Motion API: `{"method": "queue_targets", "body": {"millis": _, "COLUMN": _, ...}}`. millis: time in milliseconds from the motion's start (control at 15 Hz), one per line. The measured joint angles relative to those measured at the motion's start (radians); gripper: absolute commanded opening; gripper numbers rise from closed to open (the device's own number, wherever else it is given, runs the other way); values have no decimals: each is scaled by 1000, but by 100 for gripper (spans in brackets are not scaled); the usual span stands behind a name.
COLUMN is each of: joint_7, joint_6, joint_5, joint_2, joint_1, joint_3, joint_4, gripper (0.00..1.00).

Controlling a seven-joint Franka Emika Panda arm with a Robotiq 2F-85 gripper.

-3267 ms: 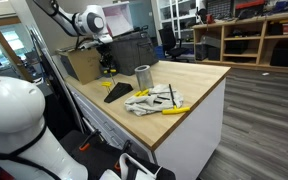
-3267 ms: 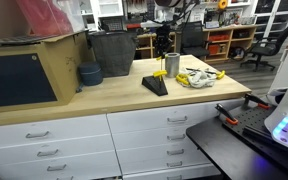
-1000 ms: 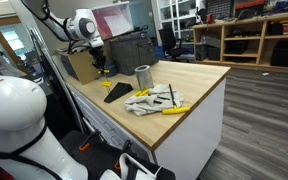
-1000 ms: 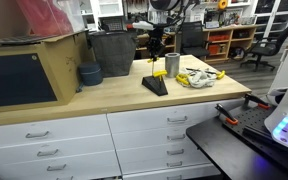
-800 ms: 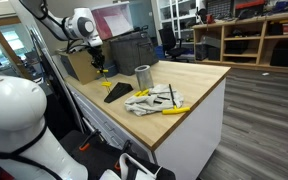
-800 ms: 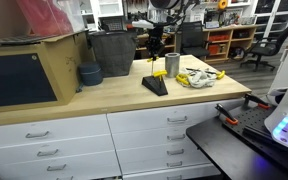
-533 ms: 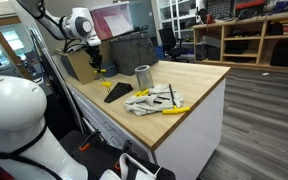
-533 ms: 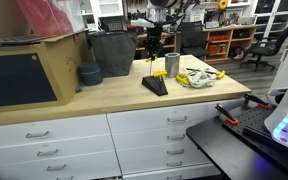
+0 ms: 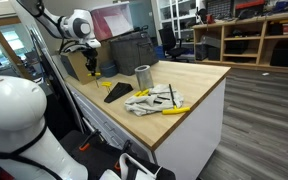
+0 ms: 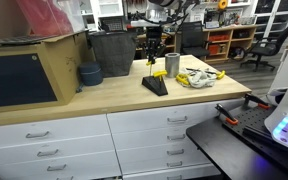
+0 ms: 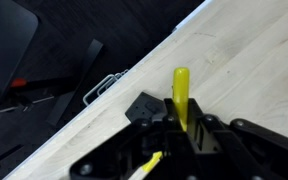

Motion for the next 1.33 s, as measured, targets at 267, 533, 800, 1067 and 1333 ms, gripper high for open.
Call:
{"method": "queue_targets", "body": {"millis": 267, "joint_7": -48, "joint_6": -65, "joint_5": 7, "joint_2": 0, "joint_1": -1, "joint_3": -2, "joint_4": -2, "gripper": 4}}
{"method": "queue_targets", "body": {"millis": 533, "joint_7": -45, "joint_6": -73, "joint_5": 3, "joint_2": -1, "joint_1": -1, "joint_3": -4, "joint_4": -23, "gripper": 4}}
{"method": "queue_targets", "body": {"millis": 800, "joint_7": -11, "joint_6": -73, "joint_5": -5, "joint_2": 9, "joint_1": -3, "joint_3": -28, "joint_4": -44, "gripper": 4}}
{"method": "queue_targets", "body": {"millis": 1067, "joint_7": 53, "joint_6": -64, "joint_5": -25, "joint_2": 36, "joint_1": -7, "joint_3": -61, "joint_4": -56, "gripper": 4}}
{"method": "queue_targets", "body": {"millis": 1333, "joint_7": 132, "joint_6": -6, "joint_5": -76, "joint_2": 61, "joint_1": -6, "joint_3": -71, "joint_4": -62, "gripper": 4}}
